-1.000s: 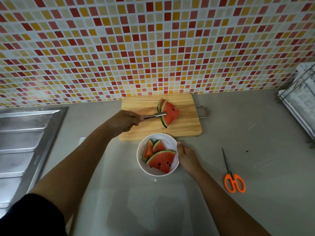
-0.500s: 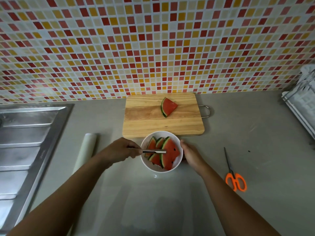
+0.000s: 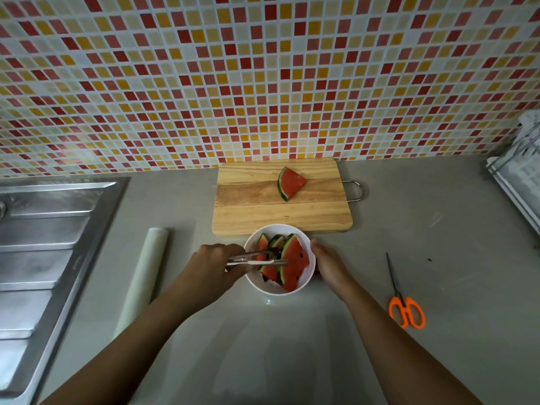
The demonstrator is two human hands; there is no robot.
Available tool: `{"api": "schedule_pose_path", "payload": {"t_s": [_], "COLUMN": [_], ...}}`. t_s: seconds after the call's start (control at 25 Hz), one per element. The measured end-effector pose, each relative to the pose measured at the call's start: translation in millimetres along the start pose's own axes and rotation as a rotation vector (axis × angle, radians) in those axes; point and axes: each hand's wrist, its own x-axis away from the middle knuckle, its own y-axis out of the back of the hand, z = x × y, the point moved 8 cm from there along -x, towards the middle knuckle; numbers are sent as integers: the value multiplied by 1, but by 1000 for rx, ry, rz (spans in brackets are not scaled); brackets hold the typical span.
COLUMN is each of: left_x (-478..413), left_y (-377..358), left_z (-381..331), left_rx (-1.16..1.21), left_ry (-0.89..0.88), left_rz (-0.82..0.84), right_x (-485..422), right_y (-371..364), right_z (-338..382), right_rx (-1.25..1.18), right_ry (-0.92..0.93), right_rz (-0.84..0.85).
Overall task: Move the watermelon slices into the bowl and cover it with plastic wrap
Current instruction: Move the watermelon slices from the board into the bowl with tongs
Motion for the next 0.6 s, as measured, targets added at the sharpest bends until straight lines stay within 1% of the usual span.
{"api": "schedule_pose_path", "payload": {"t_s": [0.08,0.28,0.6], "left_x": [3,11,16], "left_y": [-7,8,9], "left_z": [1,11,16], "left_rx": [-12,-46,-76], "left_ry": [8,48,139], "left_rz": [29,-10,131], "right_x": [-1,-3,1], "right_y": [1,1,1], "right_z": [1,1,10], "right_rx": [-3,39,119], "right_ry": [-3,-11,20], "right_rz": [-2,-12,-4]}}
